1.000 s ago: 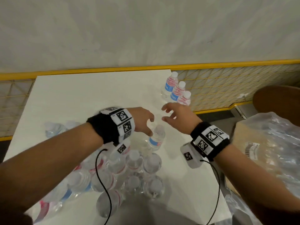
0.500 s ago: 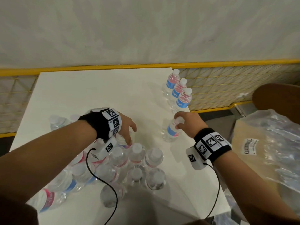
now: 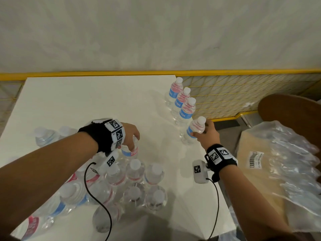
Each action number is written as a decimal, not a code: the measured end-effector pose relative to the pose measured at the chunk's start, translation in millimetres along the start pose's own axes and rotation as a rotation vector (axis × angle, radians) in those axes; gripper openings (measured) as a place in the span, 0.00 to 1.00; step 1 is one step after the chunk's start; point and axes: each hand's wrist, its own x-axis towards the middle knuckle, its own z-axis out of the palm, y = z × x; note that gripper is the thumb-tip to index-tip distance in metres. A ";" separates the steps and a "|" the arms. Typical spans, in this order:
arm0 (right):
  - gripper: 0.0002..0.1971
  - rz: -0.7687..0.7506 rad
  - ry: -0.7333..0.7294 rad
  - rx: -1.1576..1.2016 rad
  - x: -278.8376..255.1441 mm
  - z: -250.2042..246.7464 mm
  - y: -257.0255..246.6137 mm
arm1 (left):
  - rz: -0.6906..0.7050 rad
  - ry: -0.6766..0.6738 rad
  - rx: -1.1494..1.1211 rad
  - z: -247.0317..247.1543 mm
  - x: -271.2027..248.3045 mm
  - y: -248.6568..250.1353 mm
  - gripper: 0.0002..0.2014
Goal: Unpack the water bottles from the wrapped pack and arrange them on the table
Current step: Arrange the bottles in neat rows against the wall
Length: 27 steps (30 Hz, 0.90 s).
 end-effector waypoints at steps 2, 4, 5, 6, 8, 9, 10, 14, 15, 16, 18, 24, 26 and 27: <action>0.34 -0.002 0.006 0.068 6.0 -0.5 5.2 | 0.011 0.000 0.011 -0.1 1.4 -1.2 0.27; 0.35 0.005 -0.014 0.114 13.2 -0.1 9.0 | 0.013 -0.003 0.013 -0.2 2.3 -1.4 0.27; 0.35 0.013 -0.020 0.140 16.0 1.0 11.1 | 0.013 -0.004 0.012 -0.1 2.7 -1.2 0.27; 0.36 0.029 -0.020 0.166 17.7 2.1 12.8 | 0.013 -0.003 0.012 0.0 3.1 -1.2 0.27; 0.35 0.067 -0.014 0.222 20.6 6.0 17.9 | 0.013 -0.003 0.011 0.5 3.8 -0.9 0.27; 0.33 0.074 -0.011 0.244 21.5 8.5 20.1 | 0.013 0.000 0.011 1.1 4.5 -1.3 0.27; 0.32 0.075 -0.006 0.255 21.7 10.5 20.9 | 0.013 0.003 0.009 1.5 4.9 -1.7 0.27; 0.31 0.068 -0.009 0.258 26.9 14.9 16.6 | 0.010 0.001 0.004 2.7 6.6 -3.3 0.27; 0.31 0.071 -0.009 0.259 28.1 15.2 14.6 | 0.010 0.000 0.006 2.5 7.4 -3.3 0.27; 0.31 0.075 -0.005 0.257 29.0 15.3 12.9 | 0.010 0.000 0.006 2.4 7.8 -3.0 0.27; 0.31 0.077 0.002 0.260 29.1 16.0 11.4 | 0.011 -0.001 0.013 2.7 9.4 -3.2 0.27; 0.34 0.086 0.065 0.137 21.4 15.5 7.6 | -0.004 0.000 -0.010 4.1 11.7 -5.8 0.28; 0.36 0.075 0.132 0.121 6.9 17.0 1.2 | -0.001 -0.001 -0.004 3.6 11.0 -5.1 0.28; 0.33 0.045 0.118 0.136 -6.0 18.5 -4.8 | 0.002 -0.001 -0.001 2.9 10.6 -4.6 0.28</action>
